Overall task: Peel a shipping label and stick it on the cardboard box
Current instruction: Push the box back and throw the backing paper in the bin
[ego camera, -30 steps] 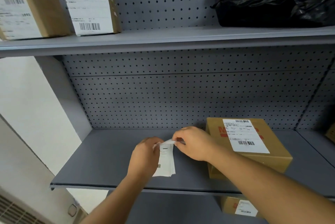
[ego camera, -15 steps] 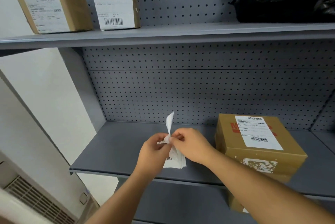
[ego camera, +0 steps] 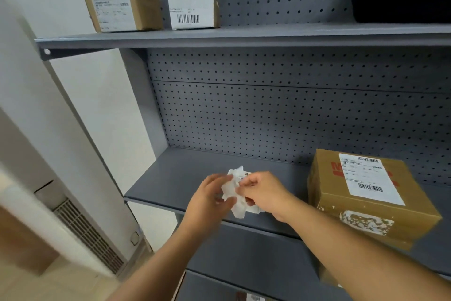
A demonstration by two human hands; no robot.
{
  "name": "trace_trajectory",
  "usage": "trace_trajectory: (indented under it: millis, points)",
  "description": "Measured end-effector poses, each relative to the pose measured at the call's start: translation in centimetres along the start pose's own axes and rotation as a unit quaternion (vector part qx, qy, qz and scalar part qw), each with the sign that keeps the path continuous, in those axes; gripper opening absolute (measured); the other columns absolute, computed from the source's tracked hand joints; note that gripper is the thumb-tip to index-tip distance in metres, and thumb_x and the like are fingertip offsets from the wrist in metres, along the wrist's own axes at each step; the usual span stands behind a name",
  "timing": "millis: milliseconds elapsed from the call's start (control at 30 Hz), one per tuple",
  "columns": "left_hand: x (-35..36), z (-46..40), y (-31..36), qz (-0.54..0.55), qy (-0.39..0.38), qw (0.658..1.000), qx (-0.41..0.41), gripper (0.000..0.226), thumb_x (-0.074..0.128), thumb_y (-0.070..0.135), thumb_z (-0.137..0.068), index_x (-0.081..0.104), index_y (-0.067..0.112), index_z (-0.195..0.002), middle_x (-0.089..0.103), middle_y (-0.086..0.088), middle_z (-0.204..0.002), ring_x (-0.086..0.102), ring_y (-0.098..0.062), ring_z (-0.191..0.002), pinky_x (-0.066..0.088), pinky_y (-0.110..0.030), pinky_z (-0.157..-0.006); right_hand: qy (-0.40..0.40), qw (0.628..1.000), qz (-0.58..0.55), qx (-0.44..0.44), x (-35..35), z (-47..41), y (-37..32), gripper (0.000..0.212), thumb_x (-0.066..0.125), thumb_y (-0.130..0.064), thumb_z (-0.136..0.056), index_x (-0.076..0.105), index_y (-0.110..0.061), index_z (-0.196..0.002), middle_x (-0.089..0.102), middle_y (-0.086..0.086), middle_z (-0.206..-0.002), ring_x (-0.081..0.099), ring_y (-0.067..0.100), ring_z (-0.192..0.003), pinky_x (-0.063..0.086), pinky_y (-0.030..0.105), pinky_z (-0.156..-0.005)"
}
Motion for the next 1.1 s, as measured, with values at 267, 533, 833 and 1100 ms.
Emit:
trace_trajectory:
  millis: [267,533,833,1100]
  points:
    - [0.2,5.8,1.1,-0.09,0.064,0.993,-0.039,0.012,0.076,0.022,-0.089,0.078,0.031,-0.097,0.071,0.019,-0.084,0.065,0.004,-0.082,0.05,-0.01,-0.066,-0.09,0.986,-0.137,0.043,2.3,2.7,2.2,0.009,0.081,-0.006,-0.086,0.076,0.0,-0.091,0.079,0.018,-0.094,0.077,0.026,-0.082,0.063,0.031,-0.071]
    - [2.4,12.1,1.7,-0.091,0.119,0.98,-0.129,0.01,0.073,0.022,-0.09,0.07,0.031,-0.091,0.066,0.016,-0.078,0.059,0.004,-0.069,0.041,-0.01,-0.059,-0.167,0.97,-0.173,0.037,2.9,8.3,4.7,0.033,0.085,-0.006,-0.081,0.068,0.001,-0.109,0.075,0.014,-0.1,0.072,0.021,-0.081,0.064,0.035,-0.079]
    - [4.4,19.4,0.8,0.17,0.169,0.937,-0.252,0.021,0.074,0.007,-0.087,0.08,0.023,-0.075,0.077,0.002,-0.074,0.069,-0.012,-0.071,0.059,-0.034,-0.074,-0.236,0.963,0.066,-0.113,4.2,12.3,7.1,0.018,0.081,-0.027,-0.086,0.078,-0.022,-0.102,0.078,-0.004,-0.093,0.071,0.01,-0.087,0.059,0.031,-0.083]
    - [4.5,23.2,-1.0,0.245,0.126,0.918,-0.286,0.026,0.08,0.011,-0.083,0.078,0.02,-0.108,0.081,-0.002,-0.102,0.075,-0.018,-0.099,0.058,-0.026,-0.085,-0.178,0.983,0.045,-0.005,7.7,13.2,9.6,0.007,0.085,-0.025,-0.081,0.08,-0.02,-0.079,0.08,-0.001,-0.077,0.077,0.021,-0.079,0.065,0.04,-0.076]
Point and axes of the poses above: each hand's wrist, its own z-axis away from the middle knuckle, its own x-axis out of the palm, y = z × x, the point moved 1 cm from there along -z, towards the middle knuckle
